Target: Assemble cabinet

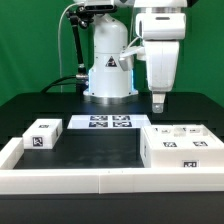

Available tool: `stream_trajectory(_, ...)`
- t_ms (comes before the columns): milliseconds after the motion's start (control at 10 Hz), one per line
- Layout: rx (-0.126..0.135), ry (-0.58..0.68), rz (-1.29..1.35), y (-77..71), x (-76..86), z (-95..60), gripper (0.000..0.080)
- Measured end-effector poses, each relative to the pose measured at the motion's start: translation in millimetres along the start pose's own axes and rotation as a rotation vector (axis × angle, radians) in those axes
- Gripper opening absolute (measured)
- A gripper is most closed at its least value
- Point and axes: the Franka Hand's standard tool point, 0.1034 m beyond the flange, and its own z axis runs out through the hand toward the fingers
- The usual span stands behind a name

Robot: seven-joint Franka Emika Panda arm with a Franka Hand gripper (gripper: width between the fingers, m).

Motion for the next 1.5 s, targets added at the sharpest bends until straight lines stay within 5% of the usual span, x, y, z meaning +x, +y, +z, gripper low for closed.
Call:
stream_trajectory(700,0.007,-0.001,0.156,-5.0,-0.7,3.1,0.0795)
stream_trajectory(1000,-0.033,0.032,0.537,-8.3,8.8,6.4,0.0795)
stream_trajectory(1500,-0.012,0.05,0.993,-14.3,18.3,15.1,0.0795)
